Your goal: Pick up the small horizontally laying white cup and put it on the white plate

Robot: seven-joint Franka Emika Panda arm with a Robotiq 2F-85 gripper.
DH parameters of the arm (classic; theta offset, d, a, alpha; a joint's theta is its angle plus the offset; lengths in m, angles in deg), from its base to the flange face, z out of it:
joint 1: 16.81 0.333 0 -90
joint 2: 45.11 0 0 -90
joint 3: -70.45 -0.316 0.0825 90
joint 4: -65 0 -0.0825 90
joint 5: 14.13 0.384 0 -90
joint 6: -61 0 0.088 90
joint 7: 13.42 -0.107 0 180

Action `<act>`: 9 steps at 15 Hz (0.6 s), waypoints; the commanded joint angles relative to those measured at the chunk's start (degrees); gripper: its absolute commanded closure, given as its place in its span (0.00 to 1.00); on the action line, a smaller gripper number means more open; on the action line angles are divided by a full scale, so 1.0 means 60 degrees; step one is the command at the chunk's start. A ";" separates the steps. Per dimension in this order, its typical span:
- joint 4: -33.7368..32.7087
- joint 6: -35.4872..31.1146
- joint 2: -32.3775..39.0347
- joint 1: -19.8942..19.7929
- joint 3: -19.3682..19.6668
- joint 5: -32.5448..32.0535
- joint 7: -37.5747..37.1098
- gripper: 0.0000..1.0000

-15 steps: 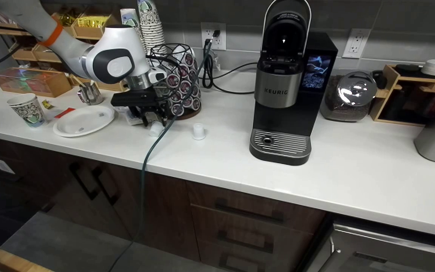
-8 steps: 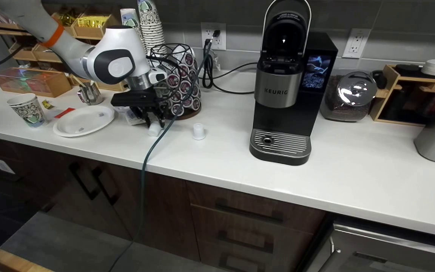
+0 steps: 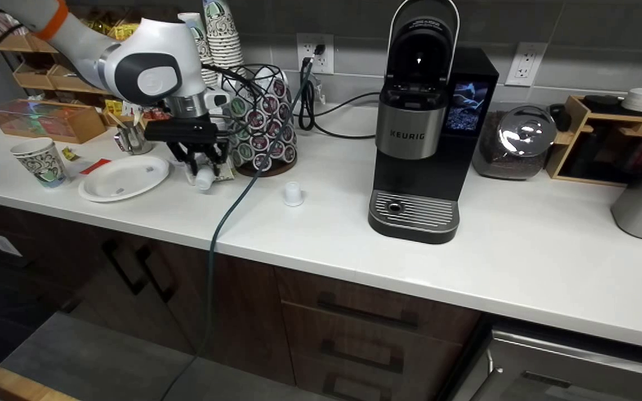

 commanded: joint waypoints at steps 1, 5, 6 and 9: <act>0.1116 0.0945 -0.1551 -0.0681 -0.0813 0.1667 0.2436 0.71; 0.1047 0.1900 -0.1956 0.0004 -0.0698 0.3301 0.4388 0.71; 0.0922 0.2152 -0.1931 0.0220 -0.0704 0.3621 0.4699 0.71; 0.0748 0.2743 -0.1852 0.0836 -0.0638 0.3876 0.5082 0.71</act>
